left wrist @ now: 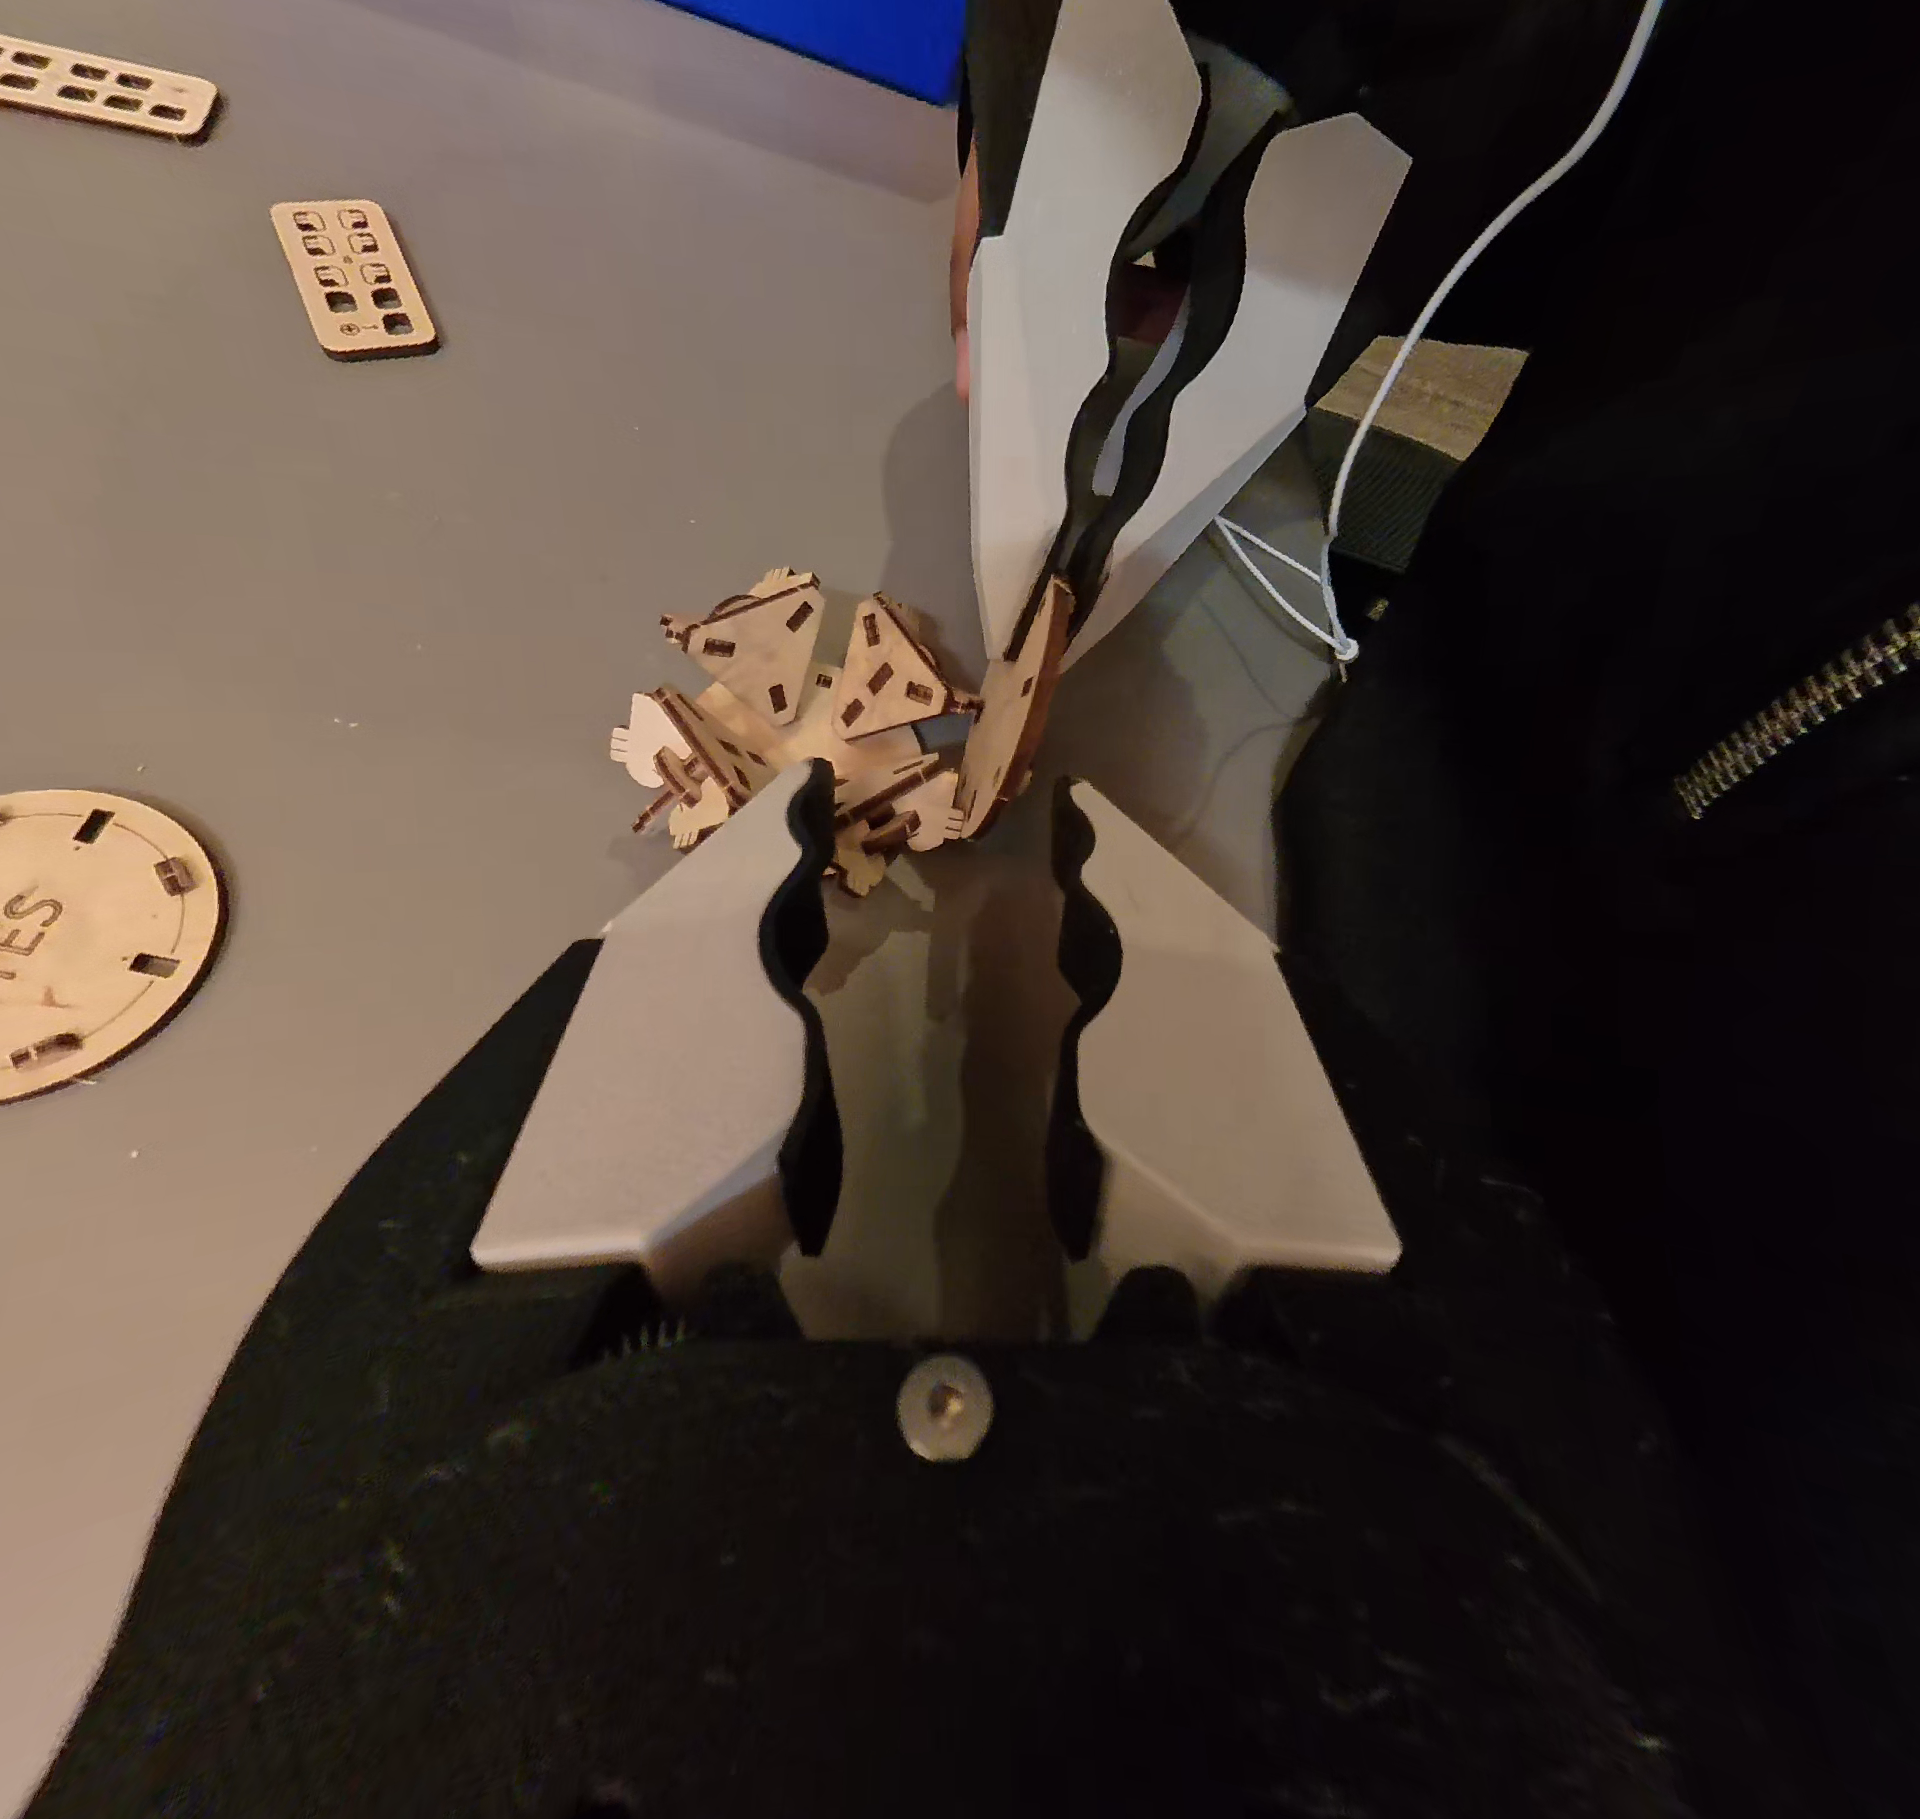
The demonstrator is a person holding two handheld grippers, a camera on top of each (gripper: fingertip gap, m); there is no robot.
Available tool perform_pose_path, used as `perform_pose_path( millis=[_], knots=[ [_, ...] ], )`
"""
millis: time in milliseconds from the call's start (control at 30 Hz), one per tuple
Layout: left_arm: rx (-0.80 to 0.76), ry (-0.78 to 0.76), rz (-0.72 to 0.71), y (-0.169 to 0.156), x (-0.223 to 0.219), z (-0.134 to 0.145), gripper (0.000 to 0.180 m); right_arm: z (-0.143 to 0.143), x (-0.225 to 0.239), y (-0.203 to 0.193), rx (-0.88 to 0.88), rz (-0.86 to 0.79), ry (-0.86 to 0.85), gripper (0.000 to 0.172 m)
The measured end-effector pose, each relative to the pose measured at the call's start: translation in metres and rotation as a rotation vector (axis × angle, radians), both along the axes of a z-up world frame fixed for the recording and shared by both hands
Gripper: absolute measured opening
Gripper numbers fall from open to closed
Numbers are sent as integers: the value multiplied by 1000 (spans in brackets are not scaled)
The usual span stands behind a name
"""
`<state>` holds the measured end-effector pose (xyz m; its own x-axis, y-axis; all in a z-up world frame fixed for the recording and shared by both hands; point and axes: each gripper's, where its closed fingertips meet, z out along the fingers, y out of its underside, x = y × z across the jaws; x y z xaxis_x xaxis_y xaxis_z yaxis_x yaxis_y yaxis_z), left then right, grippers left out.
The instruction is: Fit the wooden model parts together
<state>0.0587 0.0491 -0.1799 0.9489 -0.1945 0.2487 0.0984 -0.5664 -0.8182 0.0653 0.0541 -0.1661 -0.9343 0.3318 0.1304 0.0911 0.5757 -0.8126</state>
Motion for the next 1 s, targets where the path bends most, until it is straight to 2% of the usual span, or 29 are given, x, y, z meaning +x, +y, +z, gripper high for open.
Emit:
perform_pose_path(
  millis=[767,1000],
  knots=[
    [-11,-8,3,0,-1,-1,28,-6,-3,0,6,-8,-25,2],
    [33,-7,63,0,-11,5,43,-7,-4,1,11,-15,-25,2]
  ],
)
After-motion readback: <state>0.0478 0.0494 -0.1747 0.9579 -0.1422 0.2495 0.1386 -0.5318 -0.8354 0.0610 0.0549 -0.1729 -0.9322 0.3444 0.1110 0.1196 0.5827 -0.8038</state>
